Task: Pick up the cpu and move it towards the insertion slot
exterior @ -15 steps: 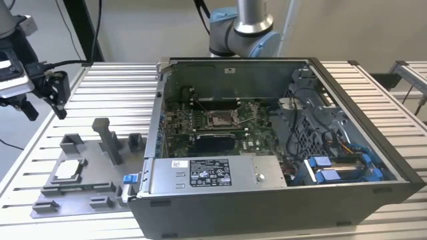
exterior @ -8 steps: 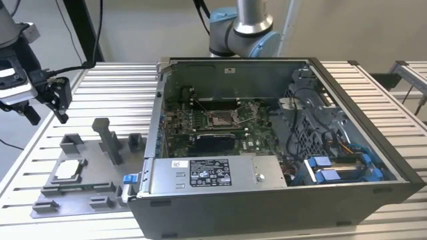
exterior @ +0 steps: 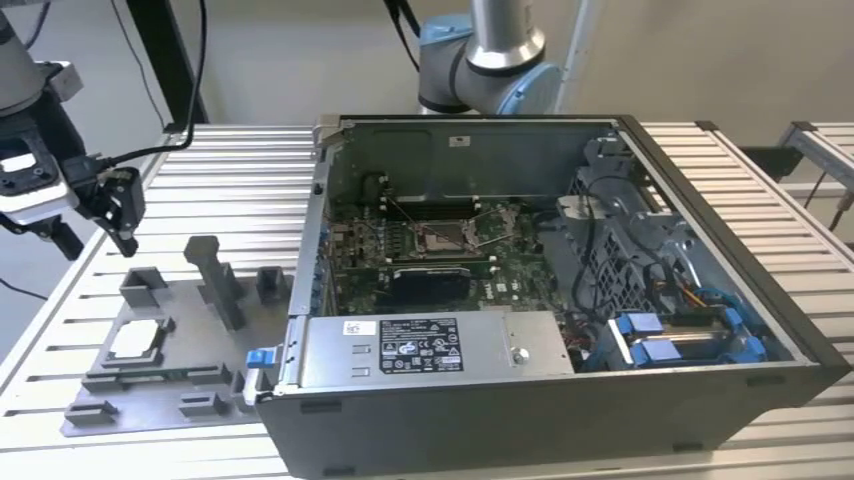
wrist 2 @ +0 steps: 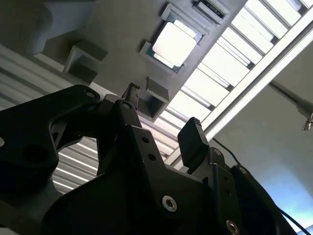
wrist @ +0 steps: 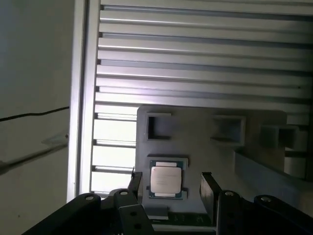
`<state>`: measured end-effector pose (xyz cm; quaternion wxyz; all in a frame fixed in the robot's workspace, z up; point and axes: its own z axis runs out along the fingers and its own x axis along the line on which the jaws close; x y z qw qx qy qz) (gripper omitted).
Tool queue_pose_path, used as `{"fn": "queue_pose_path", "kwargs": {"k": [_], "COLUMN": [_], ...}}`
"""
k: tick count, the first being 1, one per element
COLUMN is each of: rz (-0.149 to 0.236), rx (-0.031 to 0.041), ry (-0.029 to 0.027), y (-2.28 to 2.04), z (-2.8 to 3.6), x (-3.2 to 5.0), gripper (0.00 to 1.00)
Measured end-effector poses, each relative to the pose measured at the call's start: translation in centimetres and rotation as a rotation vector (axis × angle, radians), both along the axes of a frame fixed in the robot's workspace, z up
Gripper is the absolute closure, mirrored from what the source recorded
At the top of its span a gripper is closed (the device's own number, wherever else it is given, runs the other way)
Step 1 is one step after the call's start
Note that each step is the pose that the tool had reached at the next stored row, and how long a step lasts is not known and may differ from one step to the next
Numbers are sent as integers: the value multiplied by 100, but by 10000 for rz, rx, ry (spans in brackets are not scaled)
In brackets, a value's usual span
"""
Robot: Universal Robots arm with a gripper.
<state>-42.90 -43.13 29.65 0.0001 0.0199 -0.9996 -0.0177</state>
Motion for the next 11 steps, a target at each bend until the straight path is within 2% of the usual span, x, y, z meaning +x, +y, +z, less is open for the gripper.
{"fn": "queue_pose_path", "kwargs": {"k": [11], "rz": [0], "rx": [0], "ry": [0], "y": [0], "z": [-200], "x": [3], "gripper": [100]}}
